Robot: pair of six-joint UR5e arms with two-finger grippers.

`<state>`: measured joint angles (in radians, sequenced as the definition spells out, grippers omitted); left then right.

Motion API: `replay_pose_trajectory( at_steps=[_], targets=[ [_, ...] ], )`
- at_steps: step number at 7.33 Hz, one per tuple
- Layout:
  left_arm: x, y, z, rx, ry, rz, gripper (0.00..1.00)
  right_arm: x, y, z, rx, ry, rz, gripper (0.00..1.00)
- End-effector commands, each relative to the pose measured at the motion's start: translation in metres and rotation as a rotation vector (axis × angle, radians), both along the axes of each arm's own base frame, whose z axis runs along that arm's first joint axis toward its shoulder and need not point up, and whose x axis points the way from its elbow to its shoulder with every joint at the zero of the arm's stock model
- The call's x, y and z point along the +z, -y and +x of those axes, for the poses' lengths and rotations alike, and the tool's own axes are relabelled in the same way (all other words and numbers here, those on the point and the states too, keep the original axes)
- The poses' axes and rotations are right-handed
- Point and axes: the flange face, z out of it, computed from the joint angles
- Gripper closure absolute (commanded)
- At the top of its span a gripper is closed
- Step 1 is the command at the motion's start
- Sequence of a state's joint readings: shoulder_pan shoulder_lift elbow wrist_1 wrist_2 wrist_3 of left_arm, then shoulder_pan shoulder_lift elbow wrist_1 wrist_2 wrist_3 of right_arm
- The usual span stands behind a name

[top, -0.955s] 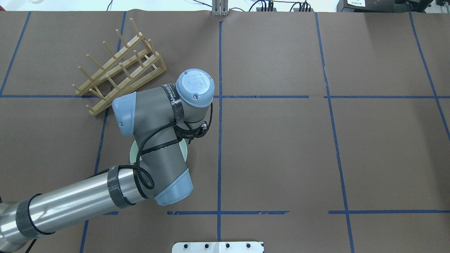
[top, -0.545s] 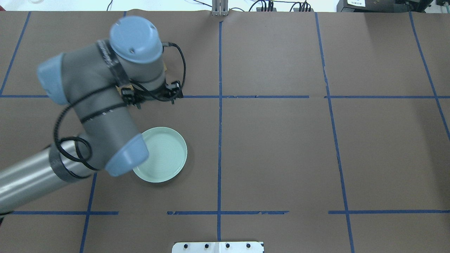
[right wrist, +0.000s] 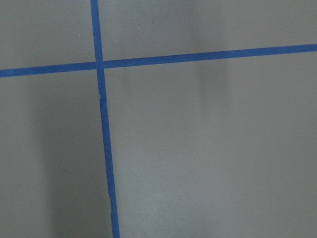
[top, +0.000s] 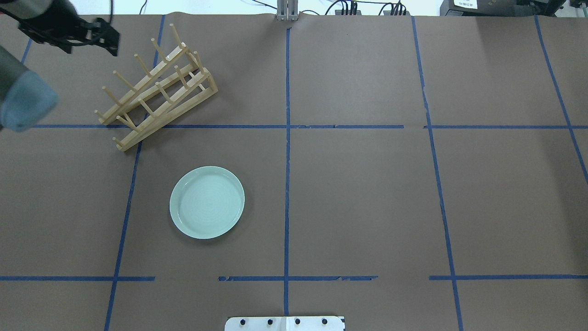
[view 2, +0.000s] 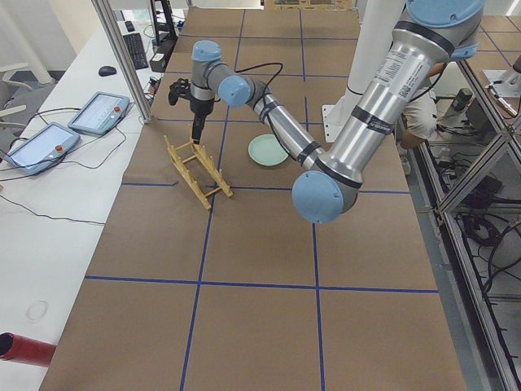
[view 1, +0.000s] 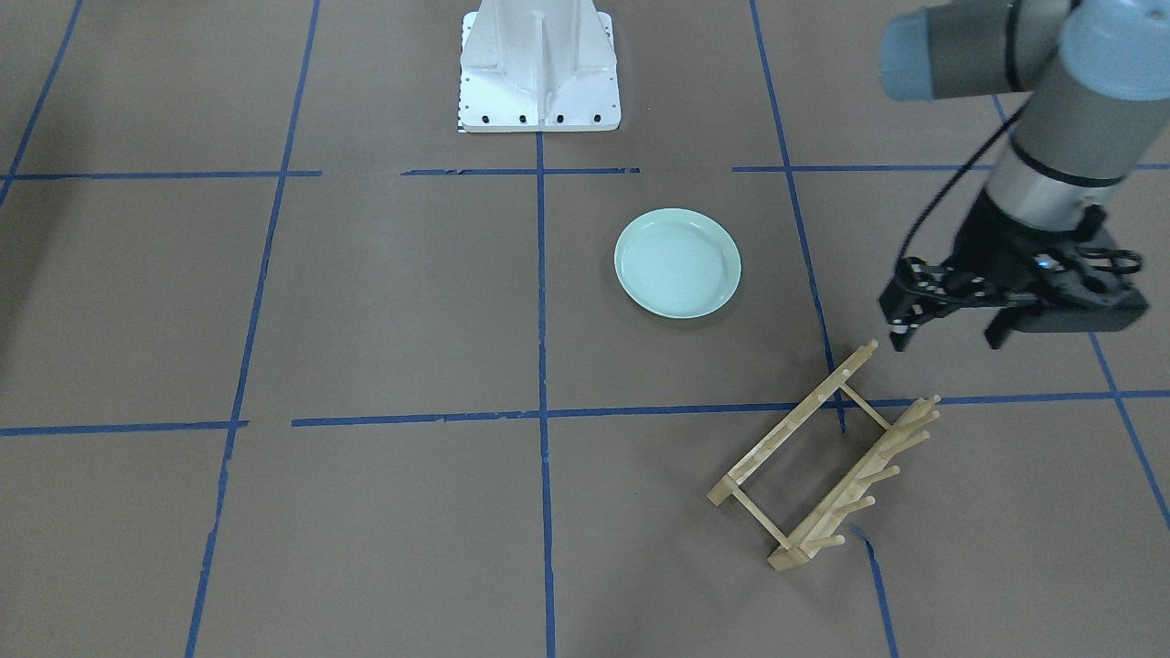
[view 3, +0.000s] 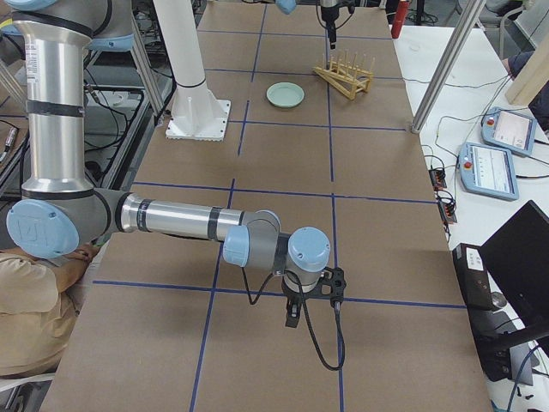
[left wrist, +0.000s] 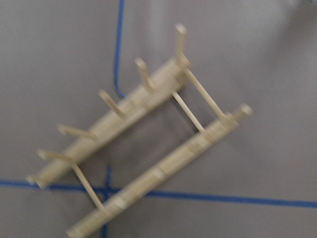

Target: Place plate on table

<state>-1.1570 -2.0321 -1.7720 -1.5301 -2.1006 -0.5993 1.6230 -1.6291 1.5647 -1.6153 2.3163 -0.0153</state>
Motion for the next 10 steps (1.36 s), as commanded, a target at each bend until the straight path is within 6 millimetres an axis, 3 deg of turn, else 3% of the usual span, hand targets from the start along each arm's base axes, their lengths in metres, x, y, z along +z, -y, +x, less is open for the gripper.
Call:
replay_pose_trajectory(
  at_steps=[1,3,4,5,6,7,8,10],
  targets=[
    [0.136,0.012,-0.139,0.124,0.025,0.097,0.00,0.000,0.000,0.000,0.000,0.000,0.000,0.00],
    [0.245,-0.030,-0.202,0.144,0.061,0.124,0.00,0.000,0.000,0.000,0.000,0.000,0.000,0.00],
    [0.276,-0.059,-0.220,0.144,0.034,0.117,0.00,0.000,0.000,0.000,0.000,0.000,0.000,0.00],
    [0.295,-0.080,-0.221,0.144,0.024,0.102,0.00,0.000,0.000,0.000,0.000,0.000,0.000,0.00],
    [0.302,-0.086,-0.220,0.145,0.020,0.087,0.00,0.000,0.000,0.000,0.000,0.000,0.000,0.00],
    [0.309,-0.088,-0.220,0.141,0.016,0.055,0.00,0.000,0.000,0.000,0.000,0.000,0.000,0.00],
    [0.332,-0.087,-0.212,0.161,-0.049,-0.040,0.00,0.000,0.000,0.000,0.000,0.000,0.000,0.00],
    [0.345,-0.095,-0.211,0.165,-0.059,-0.065,0.00,0.000,0.000,0.000,0.000,0.000,0.000,0.00]
  ],
)
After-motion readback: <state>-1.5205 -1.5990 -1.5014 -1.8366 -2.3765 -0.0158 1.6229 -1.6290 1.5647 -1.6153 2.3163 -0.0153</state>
